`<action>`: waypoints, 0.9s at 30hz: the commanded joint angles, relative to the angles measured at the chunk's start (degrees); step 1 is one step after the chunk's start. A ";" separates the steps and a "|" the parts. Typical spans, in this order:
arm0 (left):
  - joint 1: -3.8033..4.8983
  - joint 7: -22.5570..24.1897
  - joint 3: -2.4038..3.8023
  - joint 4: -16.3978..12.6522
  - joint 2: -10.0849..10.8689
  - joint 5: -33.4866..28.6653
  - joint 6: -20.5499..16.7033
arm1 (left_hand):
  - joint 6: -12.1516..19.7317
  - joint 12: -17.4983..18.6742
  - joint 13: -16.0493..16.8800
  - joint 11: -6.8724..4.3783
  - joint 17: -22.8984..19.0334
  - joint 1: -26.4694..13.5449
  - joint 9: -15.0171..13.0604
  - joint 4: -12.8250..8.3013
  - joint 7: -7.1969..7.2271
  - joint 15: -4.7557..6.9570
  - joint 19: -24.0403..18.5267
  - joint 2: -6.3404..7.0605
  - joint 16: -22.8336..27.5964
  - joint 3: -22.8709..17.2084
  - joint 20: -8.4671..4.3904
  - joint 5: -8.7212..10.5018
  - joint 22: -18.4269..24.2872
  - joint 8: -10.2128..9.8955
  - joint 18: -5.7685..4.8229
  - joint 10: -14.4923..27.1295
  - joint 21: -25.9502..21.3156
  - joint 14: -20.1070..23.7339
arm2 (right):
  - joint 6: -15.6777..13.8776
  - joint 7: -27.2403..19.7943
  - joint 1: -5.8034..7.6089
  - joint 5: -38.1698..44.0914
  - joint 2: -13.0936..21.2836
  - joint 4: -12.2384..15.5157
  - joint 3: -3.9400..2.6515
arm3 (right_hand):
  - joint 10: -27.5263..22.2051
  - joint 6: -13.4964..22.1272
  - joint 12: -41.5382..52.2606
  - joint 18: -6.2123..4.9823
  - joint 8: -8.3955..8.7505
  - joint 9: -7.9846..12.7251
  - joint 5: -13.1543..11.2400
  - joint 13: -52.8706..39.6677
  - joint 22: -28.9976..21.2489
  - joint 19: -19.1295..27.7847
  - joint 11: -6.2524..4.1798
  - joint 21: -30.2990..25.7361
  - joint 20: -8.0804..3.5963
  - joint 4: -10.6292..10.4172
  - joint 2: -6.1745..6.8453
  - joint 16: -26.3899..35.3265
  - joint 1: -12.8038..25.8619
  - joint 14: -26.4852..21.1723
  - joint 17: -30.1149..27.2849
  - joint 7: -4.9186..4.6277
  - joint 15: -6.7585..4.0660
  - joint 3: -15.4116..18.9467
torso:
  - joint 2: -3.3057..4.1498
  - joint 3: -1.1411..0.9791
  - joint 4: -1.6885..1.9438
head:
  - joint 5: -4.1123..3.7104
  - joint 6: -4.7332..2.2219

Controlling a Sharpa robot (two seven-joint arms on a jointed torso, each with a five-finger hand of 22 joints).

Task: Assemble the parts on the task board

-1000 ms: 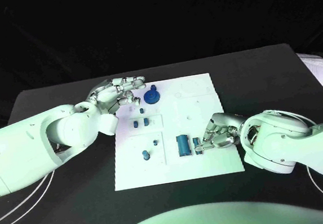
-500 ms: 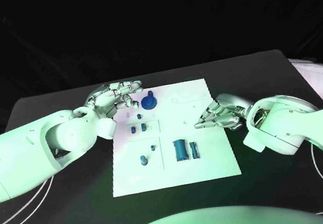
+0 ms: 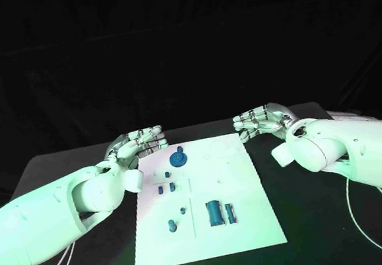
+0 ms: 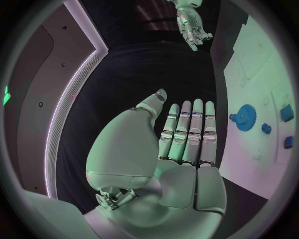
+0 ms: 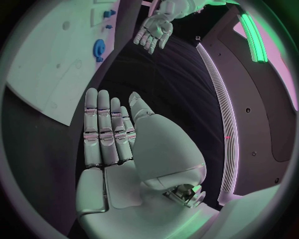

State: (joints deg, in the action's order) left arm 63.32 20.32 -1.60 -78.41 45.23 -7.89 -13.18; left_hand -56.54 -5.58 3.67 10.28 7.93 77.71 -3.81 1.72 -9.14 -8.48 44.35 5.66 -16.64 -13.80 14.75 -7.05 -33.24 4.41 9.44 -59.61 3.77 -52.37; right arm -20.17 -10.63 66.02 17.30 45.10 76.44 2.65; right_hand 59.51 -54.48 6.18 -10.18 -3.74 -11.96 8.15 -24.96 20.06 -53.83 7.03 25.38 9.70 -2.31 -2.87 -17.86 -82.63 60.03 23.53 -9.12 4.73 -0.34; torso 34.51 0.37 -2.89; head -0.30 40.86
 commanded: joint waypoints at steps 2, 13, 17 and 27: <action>-0.44 5.24 0.05 2.53 -1.79 -3.14 -4.75 | 0.45 1.77 -0.09 0.26 -2.50 0.68 0.11 -0.24 0.93 -0.57 -2.23 -1.49 5.65 2.73 1.30 0.07 5.58 -0.79 1.07 1.32 -0.21 -0.47 | 6.54 -8.64 -0.02 -11.19 -2.84 -4.90 -0.18 | 1.50 0.56 -2.56 -0.48 0.17 2.59 -0.38 9.65 -5.96 -0.50 1.32 -8.14 2.53 1.14 0.20 8.35 0.45 -0.52 -7.80 -0.11 2.01 -1.73 | -1.73 0.00 0.13 | 0.07 -1.92; -0.90 3.12 0.17 1.82 -2.21 -0.58 -5.59 | 24.91 5.58 -3.67 -4.29 -7.93 -33.26 3.81 -1.72 4.29 3.39 -20.87 -5.66 11.77 8.23 -5.67 7.05 19.13 -4.41 -3.21 26.91 -3.77 22.42 | 0.42 -6.32 -0.62 -8.07 -3.72 -4.70 -0.49 | -24.86 24.01 -6.18 3.99 3.74 7.93 -3.79 19.88 -14.18 21.67 -2.25 -18.16 -2.72 2.31 2.87 17.86 37.20 -25.06 -17.43 3.85 -4.73 0.34 | -1.93 -0.11 0.90 | 0.16 -3.19; -1.32 4.32 0.44 -0.71 -1.89 1.02 -10.38 | 30.10 5.58 -3.67 -5.32 -7.93 -40.55 3.81 -1.72 5.09 4.23 -24.71 -5.66 12.52 9.13 -7.19 7.05 21.44 -4.41 -3.85 32.29 -3.77 27.34 | -4.37 -8.84 -1.65 -9.89 -3.07 -1.12 -0.91 | -30.65 29.11 -6.18 4.64 3.74 11.96 -8.15 20.73 -15.16 27.05 -7.03 -19.35 -3.88 2.31 2.87 17.86 44.76 -30.90 -18.46 4.74 -4.73 0.34 | -2.80 -0.27 2.14 | 0.25 -5.24; -2.68 8.12 1.29 -8.69 -0.90 6.08 -25.52 | 38.85 5.58 -3.67 -10.28 -7.93 -52.86 3.81 -1.72 9.14 8.48 -31.22 -5.66 16.64 13.80 -9.69 7.05 25.35 -4.41 -5.06 41.36 -3.77 35.64 | -19.13 -16.62 -4.83 -15.48 -1.07 9.91 -2.22 | -40.19 37.48 -6.18 5.87 3.74 11.96 -8.15 24.96 -20.06 35.90 -7.03 -21.36 -9.70 2.31 2.87 17.86 57.25 -40.53 -23.53 9.12 -4.73 0.34 | -3.33 -0.37 2.89 | 0.30 -6.49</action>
State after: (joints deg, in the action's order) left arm 60.73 25.12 -0.41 -86.37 44.28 -5.38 -30.64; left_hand -24.25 -0.33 0.16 2.81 0.22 34.12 -0.29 0.05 -1.28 -1.59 18.00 0.11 -1.34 -2.36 6.96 -0.61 -10.82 0.37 6.26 -25.06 0.35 -22.99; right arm -31.50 -22.02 61.38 5.10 43.83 85.56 0.51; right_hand 26.53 -23.31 0.38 -6.16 -0.40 -0.60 0.95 -1.47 2.78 -24.67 1.15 5.53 5.03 -0.08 -0.10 -0.44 -34.84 26.79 3.05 -1.76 0.39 -0.48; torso 31.34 0.03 -0.24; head -0.01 34.50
